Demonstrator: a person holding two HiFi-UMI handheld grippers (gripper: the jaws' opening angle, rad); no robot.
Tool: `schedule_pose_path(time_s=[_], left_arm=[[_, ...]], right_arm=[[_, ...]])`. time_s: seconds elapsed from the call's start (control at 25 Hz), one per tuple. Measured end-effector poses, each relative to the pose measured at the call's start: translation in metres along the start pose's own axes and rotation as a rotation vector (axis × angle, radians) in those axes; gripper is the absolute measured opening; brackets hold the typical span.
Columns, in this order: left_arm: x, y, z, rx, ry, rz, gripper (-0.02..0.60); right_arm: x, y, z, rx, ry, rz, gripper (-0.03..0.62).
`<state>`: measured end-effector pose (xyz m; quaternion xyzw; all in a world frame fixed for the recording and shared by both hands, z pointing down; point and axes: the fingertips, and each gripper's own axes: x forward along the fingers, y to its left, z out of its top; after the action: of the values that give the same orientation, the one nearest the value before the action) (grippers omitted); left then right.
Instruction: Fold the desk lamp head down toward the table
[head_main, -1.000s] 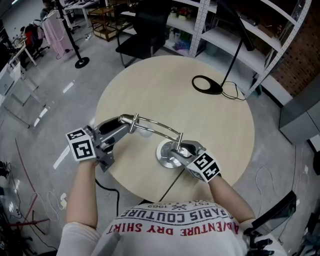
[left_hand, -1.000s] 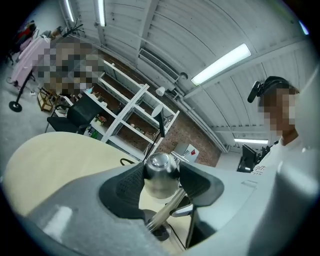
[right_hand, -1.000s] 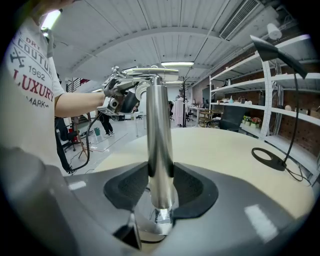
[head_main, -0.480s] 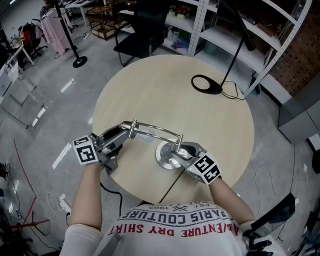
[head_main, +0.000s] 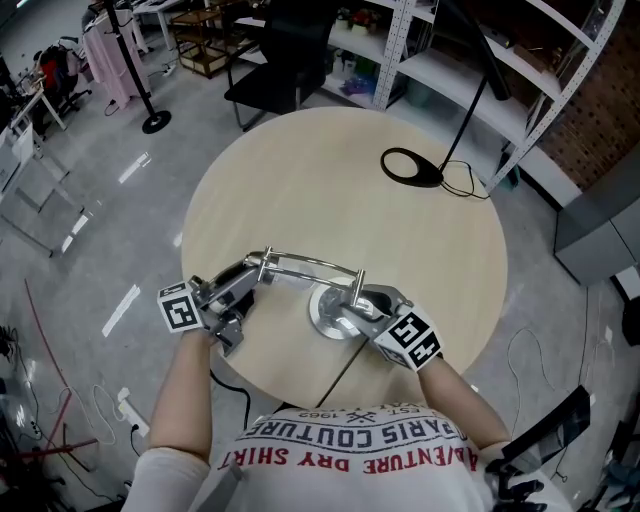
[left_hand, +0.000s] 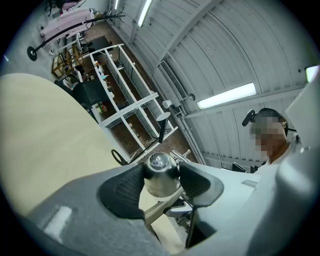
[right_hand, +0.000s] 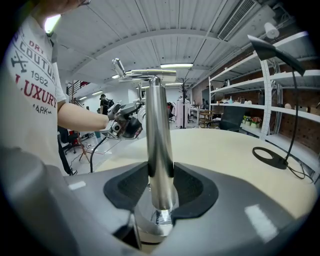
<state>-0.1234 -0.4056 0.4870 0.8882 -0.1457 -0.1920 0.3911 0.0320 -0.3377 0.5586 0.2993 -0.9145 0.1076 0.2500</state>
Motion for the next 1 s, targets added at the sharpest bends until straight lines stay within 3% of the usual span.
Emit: schedule_pose_path(time_s=[0.56, 0.72, 0.88, 1.0], left_arm=[[-0.001, 0.017, -0.028, -0.143, -0.055, -0.032, 0.218], [-0.001, 0.027, -0.04, -0.148, -0.042, 0.002, 0.215], [0.0, 0.03, -0.05, -0.203, -0.046, -0.001, 0.212], [-0.002, 0.039, -0.058, -0.161, -0.008, 0.037, 0.21]], right_arm=[[-0.002, 0.002, -0.002, 0.025, -0.013, 0.006, 0.16], [-0.001, 0.0, -0.003, 0.031, -0.026, 0.004, 0.16], [0.001, 0.001, -0.004, 0.032, -0.022, 0.004, 0.16], [0.001, 0.002, -0.005, 0.032, -0.019, 0.005, 0.16]])
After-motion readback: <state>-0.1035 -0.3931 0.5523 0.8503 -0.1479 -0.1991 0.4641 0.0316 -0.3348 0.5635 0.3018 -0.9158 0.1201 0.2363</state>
